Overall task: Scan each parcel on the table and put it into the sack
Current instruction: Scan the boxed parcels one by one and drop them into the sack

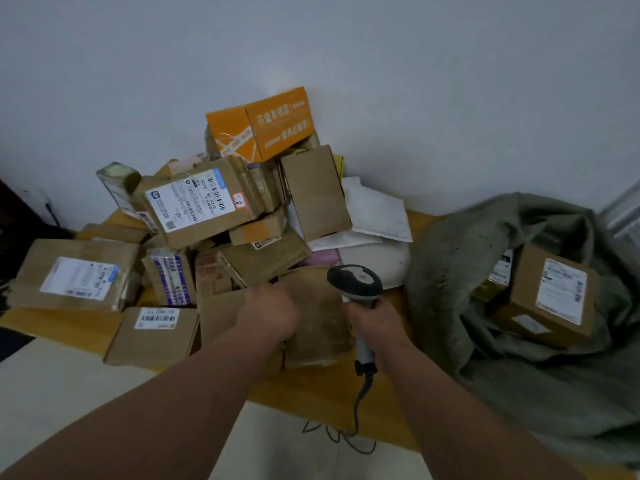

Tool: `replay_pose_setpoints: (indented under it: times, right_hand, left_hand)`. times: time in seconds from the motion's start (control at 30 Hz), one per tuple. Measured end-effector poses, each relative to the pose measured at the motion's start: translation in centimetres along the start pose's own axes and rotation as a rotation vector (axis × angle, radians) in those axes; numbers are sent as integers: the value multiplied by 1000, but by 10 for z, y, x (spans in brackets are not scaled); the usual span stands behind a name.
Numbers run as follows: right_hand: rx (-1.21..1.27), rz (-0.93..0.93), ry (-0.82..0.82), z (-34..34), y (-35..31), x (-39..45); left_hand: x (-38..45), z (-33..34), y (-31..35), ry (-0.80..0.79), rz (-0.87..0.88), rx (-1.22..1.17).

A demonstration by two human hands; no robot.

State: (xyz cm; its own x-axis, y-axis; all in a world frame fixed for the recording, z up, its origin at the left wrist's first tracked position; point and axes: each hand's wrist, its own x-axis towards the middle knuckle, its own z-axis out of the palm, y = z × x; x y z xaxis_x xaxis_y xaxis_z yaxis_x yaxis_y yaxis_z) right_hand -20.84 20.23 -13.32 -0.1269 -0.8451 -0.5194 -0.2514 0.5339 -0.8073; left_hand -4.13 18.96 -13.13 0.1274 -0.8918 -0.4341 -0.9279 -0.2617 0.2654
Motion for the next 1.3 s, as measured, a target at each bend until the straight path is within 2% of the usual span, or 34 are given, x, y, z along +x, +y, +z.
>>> replay_pose_setpoints:
  times: [0.17,0.23,0.4,0.57,0.63,0.8,0.9,1.0,1.17,1.3]
  right_hand:
    - [-9,50,-19,6,7,7]
    - [25,52,-7,6,10,7]
    - [136,55,33,-2,21,6]
    - [293,45,157,-20,31,-4]
    - [379,36,190,-27,33,-10]
    - [506,-60,264,-49,31,-22]
    - [534,-88,284,-62,29,-23]
    - [556,-74,257,-74,29,-23]
    - [591,-106,203,-92,28,-23]
    - [586,-147,160,-107,21,-22]
  left_hand:
    - [-6,0,15,-88,-31,226]
    - [-3,-2,22,-108,-48,235]
    - [-4,-10,35,-42,-59,-73]
    - [-7,-11,49,-56,-81,-801]
    - [-13,-11,52,-103,-121,-980]
    - [-22,-9,57,-133,-133,-1123]
    - [-31,-10,61,-115,-71,-1159]
    - [-40,-14,67,-125,0,-1160]
    - [-47,-19,79,-244,-125,-1202]
    - [-53,-14,92,-186,-101,-1218]
